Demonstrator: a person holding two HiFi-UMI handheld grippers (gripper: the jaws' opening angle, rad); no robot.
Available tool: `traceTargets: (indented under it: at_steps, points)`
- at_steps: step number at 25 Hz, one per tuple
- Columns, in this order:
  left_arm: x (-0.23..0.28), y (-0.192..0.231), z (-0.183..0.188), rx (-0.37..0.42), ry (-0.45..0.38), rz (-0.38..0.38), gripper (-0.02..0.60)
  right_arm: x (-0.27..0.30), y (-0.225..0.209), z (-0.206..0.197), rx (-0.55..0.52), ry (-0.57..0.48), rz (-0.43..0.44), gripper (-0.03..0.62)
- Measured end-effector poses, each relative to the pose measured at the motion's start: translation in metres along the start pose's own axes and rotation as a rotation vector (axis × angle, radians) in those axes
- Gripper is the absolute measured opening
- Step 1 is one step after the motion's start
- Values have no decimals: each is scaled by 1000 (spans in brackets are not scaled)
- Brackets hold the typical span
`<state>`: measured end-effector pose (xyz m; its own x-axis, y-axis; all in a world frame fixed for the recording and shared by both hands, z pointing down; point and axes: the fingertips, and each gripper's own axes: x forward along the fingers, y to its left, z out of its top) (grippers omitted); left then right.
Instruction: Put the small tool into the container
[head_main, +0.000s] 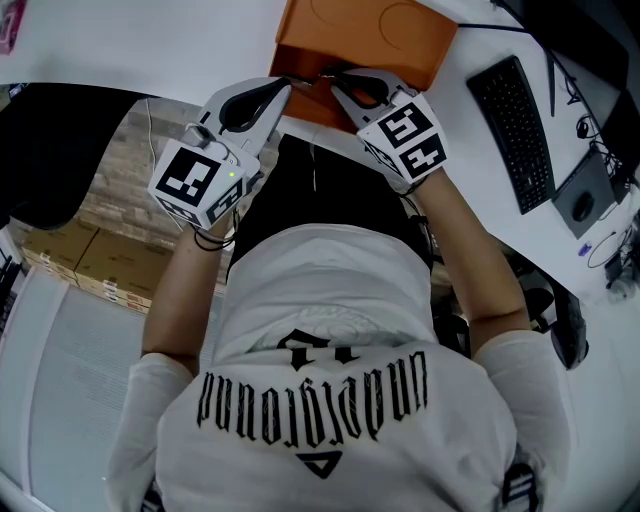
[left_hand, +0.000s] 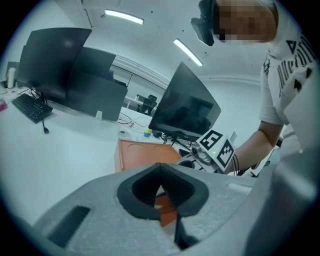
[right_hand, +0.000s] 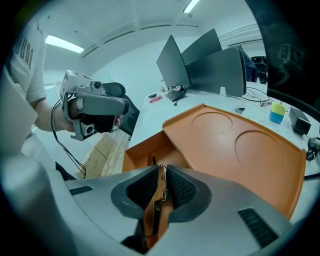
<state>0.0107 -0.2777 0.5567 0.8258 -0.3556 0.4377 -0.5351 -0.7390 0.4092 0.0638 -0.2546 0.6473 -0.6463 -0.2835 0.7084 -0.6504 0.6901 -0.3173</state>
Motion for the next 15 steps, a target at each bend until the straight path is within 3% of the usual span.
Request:
traceTargets:
  at_steps: [7, 15]
  points:
    - [-6, -5, 6, 17, -12, 0, 14, -11, 1, 4, -4, -23, -40, 26]
    - [-33, -16, 25, 61, -58, -7, 14, -50, 8, 45, -25, -147, -148, 26]
